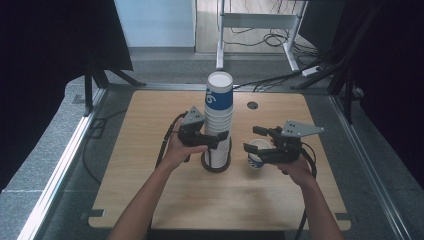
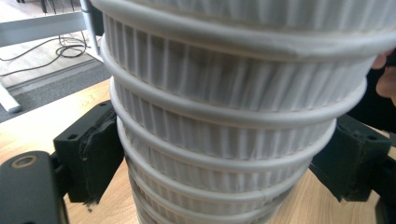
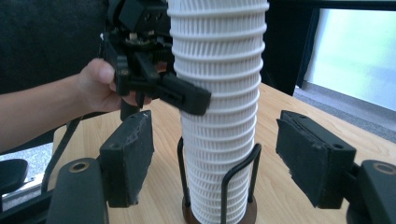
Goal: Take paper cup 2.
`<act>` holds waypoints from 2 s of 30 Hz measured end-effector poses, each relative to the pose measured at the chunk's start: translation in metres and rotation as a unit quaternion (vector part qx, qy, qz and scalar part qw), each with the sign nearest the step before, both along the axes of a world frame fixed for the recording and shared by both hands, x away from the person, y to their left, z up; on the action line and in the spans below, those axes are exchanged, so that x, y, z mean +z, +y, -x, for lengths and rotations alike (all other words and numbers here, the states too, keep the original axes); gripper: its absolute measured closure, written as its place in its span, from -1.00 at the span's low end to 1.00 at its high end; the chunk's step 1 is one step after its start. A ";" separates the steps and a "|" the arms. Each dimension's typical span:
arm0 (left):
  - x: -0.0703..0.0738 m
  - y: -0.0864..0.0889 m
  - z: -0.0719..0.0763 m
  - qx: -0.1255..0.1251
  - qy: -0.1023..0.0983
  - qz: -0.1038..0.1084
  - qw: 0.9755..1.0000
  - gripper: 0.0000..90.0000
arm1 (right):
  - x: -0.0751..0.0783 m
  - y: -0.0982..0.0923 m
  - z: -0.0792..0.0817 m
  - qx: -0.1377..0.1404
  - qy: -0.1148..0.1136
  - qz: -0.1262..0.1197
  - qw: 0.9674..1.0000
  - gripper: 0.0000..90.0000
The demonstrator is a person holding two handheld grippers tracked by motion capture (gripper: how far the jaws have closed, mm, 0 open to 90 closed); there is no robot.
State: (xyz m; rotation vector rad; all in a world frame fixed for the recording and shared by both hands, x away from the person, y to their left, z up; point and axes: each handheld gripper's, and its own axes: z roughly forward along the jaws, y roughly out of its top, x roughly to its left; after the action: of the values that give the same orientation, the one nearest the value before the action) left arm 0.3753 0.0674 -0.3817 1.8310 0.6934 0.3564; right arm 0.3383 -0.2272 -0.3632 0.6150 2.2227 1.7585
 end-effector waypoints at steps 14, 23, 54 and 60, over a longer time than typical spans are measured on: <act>0.000 0.000 0.000 -0.002 0.001 -0.001 1.000 -0.73 | 0.039 0.014 -0.018 0.029 -0.010 -0.011 0.999 -0.39; 0.000 0.000 0.001 -0.002 0.001 -0.002 1.000 -0.73 | 0.064 0.028 -0.029 0.036 -0.012 -0.014 0.999 -0.44; 0.002 -0.004 0.002 0.000 0.005 -0.003 1.000 -0.73 | 0.116 0.083 -0.065 0.049 -0.020 -0.015 0.998 -0.52; 0.002 -0.003 0.002 0.001 0.005 -0.001 1.000 -0.73 | 0.115 0.091 -0.067 0.042 -0.020 -0.002 0.999 -0.44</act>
State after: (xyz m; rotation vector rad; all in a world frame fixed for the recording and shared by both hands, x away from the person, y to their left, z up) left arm 0.3733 0.0640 -0.3799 1.8352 0.7031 0.3491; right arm 0.4051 -0.1366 -0.2480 0.4892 2.2485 1.7995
